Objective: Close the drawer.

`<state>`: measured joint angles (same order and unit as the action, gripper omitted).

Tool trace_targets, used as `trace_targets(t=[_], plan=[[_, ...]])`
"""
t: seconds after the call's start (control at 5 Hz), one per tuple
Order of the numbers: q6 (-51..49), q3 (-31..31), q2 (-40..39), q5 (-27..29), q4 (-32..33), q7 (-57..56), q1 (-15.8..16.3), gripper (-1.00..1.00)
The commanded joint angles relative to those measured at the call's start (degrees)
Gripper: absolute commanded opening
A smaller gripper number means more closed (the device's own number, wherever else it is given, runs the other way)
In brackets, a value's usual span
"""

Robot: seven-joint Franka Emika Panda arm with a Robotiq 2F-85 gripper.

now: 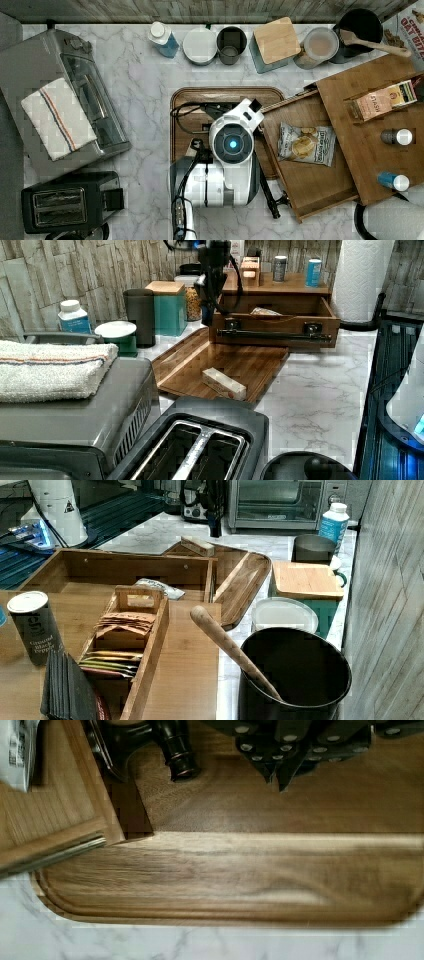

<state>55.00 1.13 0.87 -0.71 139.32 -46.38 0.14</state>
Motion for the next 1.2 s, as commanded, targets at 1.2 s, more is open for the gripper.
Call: trace_targets(t=[1.2], plan=[[-4.60,-11.53,1.21,5.60,7.84,-38.75,-4.90,-1.00]])
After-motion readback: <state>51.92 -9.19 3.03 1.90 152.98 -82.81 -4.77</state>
